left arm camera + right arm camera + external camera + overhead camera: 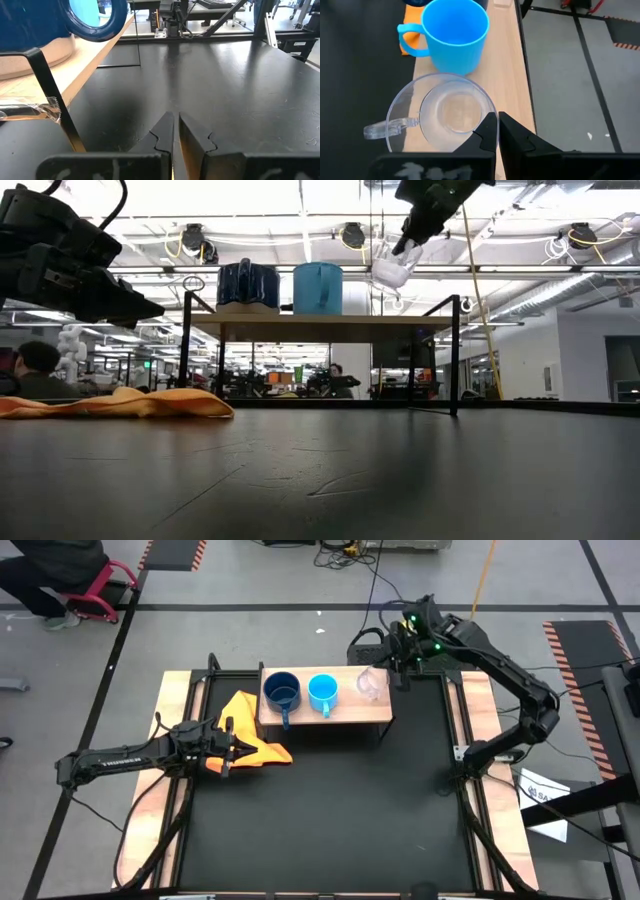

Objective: Stack small to large cups/mugs on shelf
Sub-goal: Put the transparent mug on the shelf

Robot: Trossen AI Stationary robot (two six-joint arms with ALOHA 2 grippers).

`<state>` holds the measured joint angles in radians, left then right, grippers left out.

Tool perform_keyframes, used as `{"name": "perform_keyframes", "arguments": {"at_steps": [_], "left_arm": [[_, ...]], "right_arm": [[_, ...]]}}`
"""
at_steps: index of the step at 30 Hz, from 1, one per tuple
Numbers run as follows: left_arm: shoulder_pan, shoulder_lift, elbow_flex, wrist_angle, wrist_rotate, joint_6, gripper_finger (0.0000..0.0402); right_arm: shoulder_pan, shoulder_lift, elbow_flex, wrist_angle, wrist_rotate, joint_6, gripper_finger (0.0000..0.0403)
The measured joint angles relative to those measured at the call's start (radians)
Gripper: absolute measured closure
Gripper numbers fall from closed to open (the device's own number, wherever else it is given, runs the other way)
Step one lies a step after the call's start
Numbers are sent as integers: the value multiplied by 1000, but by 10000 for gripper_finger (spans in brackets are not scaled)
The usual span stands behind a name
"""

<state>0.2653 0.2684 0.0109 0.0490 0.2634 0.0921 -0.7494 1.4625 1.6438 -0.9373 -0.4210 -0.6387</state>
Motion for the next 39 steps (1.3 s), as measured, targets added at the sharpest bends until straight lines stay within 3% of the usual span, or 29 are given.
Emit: {"name": "perform_keyframes", "arguments": {"at_steps": [12,28,33,39], "left_arm": [[0,0,0,0,-2,8,371],[0,0,0,-1,-2,8,371],[0,0,0,-1,-2,8,371],[0,0,0,-1,-2,8,371]], "right_arm": [[7,90,91,-136,2,-82,403],[88,96,93,-107,9,-120,403],[99,108,93,-76,100,-104,403],[104,152,93,-77,124,-65,403]]}}
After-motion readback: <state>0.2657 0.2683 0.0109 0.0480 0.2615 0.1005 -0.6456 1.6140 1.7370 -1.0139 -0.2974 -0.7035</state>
